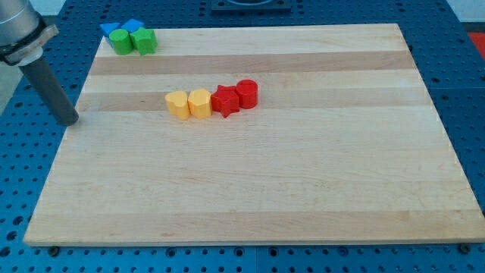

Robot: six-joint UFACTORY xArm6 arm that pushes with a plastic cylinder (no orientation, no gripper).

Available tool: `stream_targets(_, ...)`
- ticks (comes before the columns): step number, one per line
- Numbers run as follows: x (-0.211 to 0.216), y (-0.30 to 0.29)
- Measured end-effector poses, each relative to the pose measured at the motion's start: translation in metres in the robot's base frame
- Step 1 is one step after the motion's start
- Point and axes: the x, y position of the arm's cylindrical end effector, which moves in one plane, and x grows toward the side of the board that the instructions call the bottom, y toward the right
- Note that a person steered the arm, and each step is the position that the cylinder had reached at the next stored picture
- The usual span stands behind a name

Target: Slide the blue cube vertically above the yellow hexagon

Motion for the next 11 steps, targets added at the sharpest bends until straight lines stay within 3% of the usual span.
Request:
stream_targets(1,0.0,0.016)
stream_targets(2,-0.029,-0.01)
stream_targets(4,-0.156,-0.01)
stream_targets(6,-0.164,-0.01)
stream_targets(7,-0.221,-0.01)
stream_targets(9,-0.235,-0.001)
stream_targets(11,-0.234,0.172)
